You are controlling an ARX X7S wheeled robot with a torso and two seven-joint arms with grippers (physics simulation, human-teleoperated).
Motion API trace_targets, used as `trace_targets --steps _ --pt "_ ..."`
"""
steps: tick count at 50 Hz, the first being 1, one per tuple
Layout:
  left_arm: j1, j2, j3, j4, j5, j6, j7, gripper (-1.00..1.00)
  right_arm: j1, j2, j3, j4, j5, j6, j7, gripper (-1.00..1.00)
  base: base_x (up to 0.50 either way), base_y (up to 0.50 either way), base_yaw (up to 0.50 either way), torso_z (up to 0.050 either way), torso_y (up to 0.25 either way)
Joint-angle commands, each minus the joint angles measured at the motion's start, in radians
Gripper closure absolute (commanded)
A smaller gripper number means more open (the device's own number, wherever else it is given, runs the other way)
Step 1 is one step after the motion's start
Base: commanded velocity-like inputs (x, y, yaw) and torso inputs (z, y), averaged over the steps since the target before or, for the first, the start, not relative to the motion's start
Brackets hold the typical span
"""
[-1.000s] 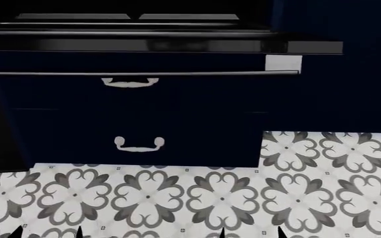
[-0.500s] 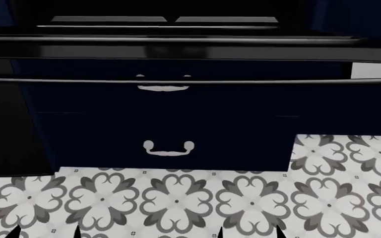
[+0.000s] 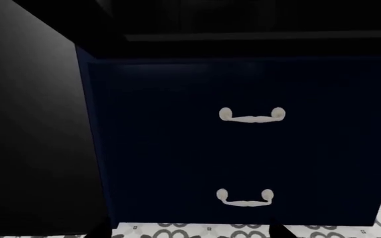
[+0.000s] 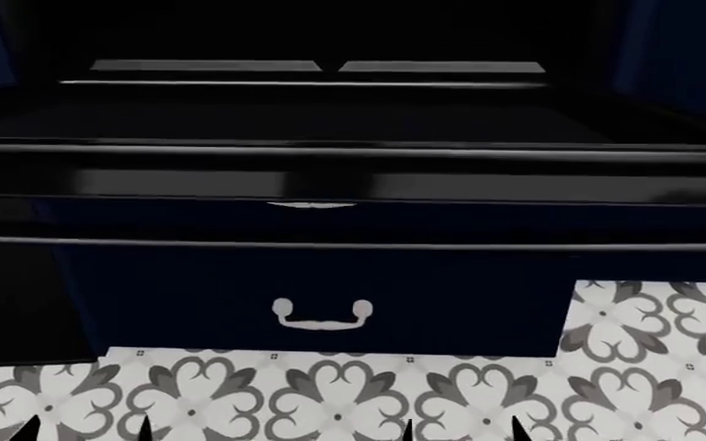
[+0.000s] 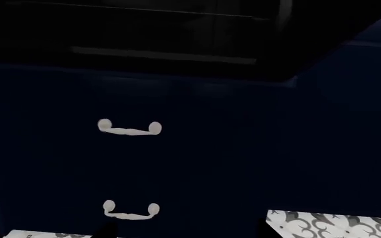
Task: Close the oven door
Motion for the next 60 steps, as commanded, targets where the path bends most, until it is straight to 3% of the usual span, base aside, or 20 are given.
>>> trace_targets --steps 1,11,60 --pt "0.001 -0.005 0.006 0.008 -0.002 -0.006 -0.008 -1.00 -0.002 0.004 -0.005 -0.011 0.006 0.005 0.005 -1.00 0.27 0.19 0.00 0.000 0.000" --pt "-0.001 -0.007 0.010 0.002 -0.001 -0.002 -0.014 -1.00 0.001 0.006 -0.010 0.004 0.002 -0.006 0.010 -1.00 0.26 0.35 0.00 0.000 0.000" --pt "-0.004 -0.021 0.028 0.003 -0.015 -0.001 -0.035 -1.00 0.001 0.023 -0.027 -0.009 0.025 -0.006 0.032 -1.00 0.17 0.00 0.00 0.000 0.000"
